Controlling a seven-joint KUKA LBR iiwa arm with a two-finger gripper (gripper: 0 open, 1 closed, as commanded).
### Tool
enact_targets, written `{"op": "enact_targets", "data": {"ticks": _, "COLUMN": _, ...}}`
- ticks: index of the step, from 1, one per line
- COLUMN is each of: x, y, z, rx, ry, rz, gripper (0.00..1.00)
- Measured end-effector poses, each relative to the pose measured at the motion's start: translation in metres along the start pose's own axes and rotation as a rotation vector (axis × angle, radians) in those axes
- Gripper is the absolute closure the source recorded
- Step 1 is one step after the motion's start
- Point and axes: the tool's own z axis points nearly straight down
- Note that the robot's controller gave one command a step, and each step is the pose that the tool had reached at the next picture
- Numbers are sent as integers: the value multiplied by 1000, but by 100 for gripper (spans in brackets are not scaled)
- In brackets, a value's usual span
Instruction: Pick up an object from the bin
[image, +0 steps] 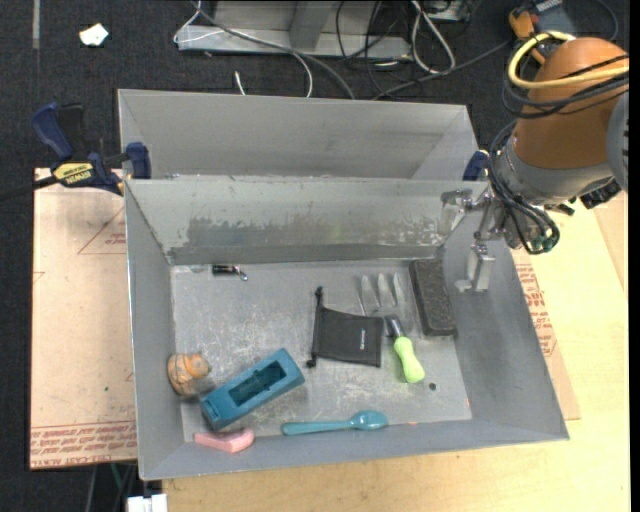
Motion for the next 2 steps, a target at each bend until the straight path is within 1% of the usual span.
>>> {"op": "enact_targets", "data": {"ticks": 1, "x": -12, "y": 49, "z": 70, "rx": 0, "ry": -6, "rz": -74, "gripper": 0}}
{"op": "enact_targets", "data": {"ticks": 2, "x": 14, "y": 90, "z": 114, "rx": 1, "ry": -6, "rz": -66, "gripper": 0}}
